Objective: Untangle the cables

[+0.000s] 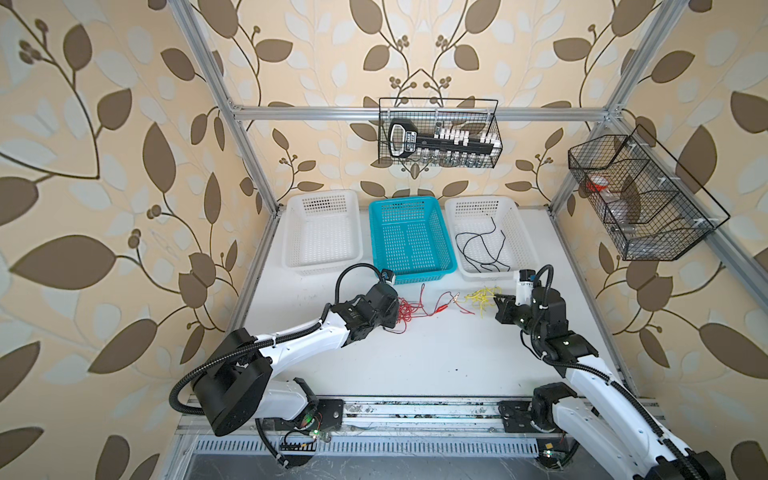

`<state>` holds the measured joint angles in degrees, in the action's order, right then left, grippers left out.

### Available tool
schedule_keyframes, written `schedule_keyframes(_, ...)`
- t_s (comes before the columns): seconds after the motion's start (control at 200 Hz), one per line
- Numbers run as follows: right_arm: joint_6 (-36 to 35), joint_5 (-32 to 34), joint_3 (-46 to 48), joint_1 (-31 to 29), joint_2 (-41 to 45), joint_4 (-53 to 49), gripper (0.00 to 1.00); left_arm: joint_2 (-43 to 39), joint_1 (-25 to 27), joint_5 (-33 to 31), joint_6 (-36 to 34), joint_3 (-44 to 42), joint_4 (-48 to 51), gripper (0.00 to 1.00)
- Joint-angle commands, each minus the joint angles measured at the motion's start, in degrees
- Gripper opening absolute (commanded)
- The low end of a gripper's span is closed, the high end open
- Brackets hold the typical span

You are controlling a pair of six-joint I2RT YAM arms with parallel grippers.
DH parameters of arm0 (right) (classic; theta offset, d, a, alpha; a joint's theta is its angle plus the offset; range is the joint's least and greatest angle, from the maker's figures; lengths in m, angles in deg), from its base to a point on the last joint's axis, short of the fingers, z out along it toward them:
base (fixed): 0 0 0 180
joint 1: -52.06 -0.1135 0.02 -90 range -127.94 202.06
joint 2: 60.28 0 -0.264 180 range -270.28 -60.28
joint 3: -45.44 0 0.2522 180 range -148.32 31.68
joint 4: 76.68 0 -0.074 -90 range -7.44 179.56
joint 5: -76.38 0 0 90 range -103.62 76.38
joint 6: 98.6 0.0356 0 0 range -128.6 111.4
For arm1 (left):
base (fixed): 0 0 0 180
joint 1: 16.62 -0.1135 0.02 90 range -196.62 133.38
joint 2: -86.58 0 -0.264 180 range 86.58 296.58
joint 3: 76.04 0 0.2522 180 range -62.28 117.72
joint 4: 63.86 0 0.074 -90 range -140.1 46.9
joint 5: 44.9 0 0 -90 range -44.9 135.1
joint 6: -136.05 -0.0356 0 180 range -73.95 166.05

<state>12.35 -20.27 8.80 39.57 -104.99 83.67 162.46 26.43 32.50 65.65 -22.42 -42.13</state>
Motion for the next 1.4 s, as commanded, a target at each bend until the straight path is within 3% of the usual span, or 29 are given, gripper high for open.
schedule_keyframes(0.0,-2.34,-2.9,-2.7,-4.12,-1.64,4.12,0.0,-0.84,-0.5,-0.3,-1.25,0.9,-1.22,0.0)
schedule_keyframes(0.22,-6.41,-0.5,-6.13,-13.67,-9.44,4.87,0.0,0.03,-0.51,1.41,-1.58,2.56,-2.63,0.0)
schedule_keyframes(0.42,-9.09,-7.34,-8.11,-16.47,-15.83,5.26,0.0,1.15,-0.51,1.34,-0.83,3.5,-4.12,0.0)
schedule_keyframes(0.675,-10.07,-4.1,-10.81,-19.94,-22.36,-0.13,0.0,2.84,-0.46,0.34,-0.61,5.23,-3.62,0.0)
schedule_keyframes(1.09,-12.25,-4.34,-14.34,-22.41,-24.92,-6.97,0.0,2.47,-0.51,-3.71,-0.8,5.89,-1.69,0.0)
schedule_keyframes(1.255,-12.74,-0.05,-16.89,-20.74,-23.22,-11.54,0.0,1.4,-0.68,-6.74,-1.1,5.89,-0.18,0.0)
schedule_keyframes(1.4,-11.83,-1.46,-16.51,-17.73,-22.02,-10.51,0.11,0.92,-0.86,-7.29,-1.84,5.78,0.55,0.0)
